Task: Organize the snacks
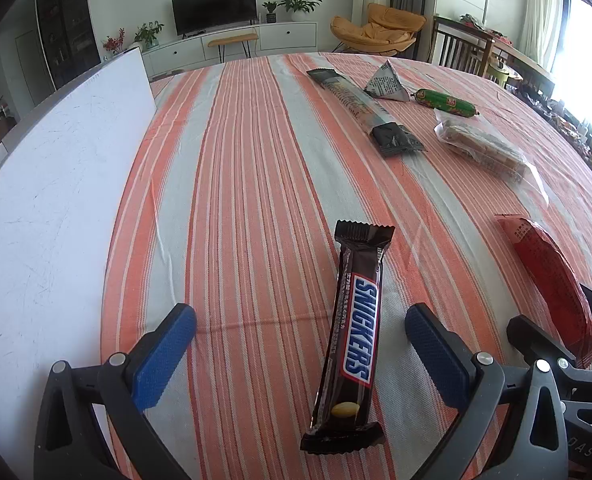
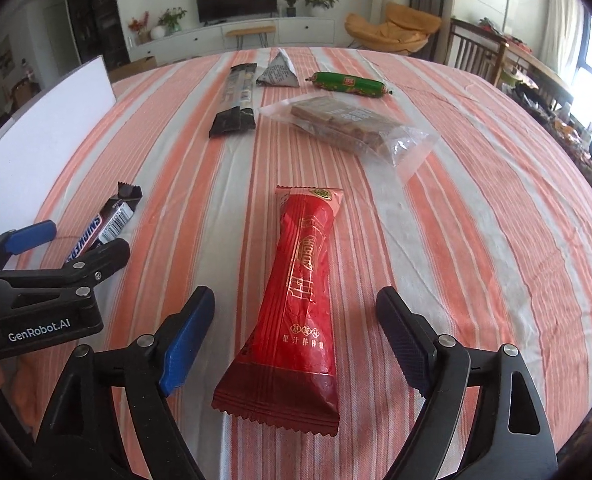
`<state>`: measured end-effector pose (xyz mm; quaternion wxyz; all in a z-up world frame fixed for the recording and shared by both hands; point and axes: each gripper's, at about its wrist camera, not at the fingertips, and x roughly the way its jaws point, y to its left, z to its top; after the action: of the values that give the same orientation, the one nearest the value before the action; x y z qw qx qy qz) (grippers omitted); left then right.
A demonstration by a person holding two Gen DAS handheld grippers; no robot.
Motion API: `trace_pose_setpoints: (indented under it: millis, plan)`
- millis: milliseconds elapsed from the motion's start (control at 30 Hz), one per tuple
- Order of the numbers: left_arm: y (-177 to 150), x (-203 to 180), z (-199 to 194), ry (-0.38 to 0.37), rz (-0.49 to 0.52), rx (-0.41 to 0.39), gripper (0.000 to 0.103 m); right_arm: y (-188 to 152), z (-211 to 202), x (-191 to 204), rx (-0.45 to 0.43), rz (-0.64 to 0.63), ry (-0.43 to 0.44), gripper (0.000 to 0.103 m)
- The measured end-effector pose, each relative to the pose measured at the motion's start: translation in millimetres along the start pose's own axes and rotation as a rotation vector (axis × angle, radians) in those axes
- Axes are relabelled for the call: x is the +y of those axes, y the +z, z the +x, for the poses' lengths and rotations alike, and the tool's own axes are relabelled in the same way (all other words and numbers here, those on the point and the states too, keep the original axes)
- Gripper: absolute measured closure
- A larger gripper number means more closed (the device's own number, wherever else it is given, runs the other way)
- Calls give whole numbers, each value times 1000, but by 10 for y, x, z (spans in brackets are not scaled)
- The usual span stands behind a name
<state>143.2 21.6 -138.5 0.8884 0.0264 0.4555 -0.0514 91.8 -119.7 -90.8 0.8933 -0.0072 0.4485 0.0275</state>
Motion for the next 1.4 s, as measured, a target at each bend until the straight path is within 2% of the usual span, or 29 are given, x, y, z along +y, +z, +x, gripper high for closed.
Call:
trace_pose_setpoints:
  millis: [1400]
  plan:
    - [-1,4,-4,0,1,0,0,16,43,20,0,0,2,16]
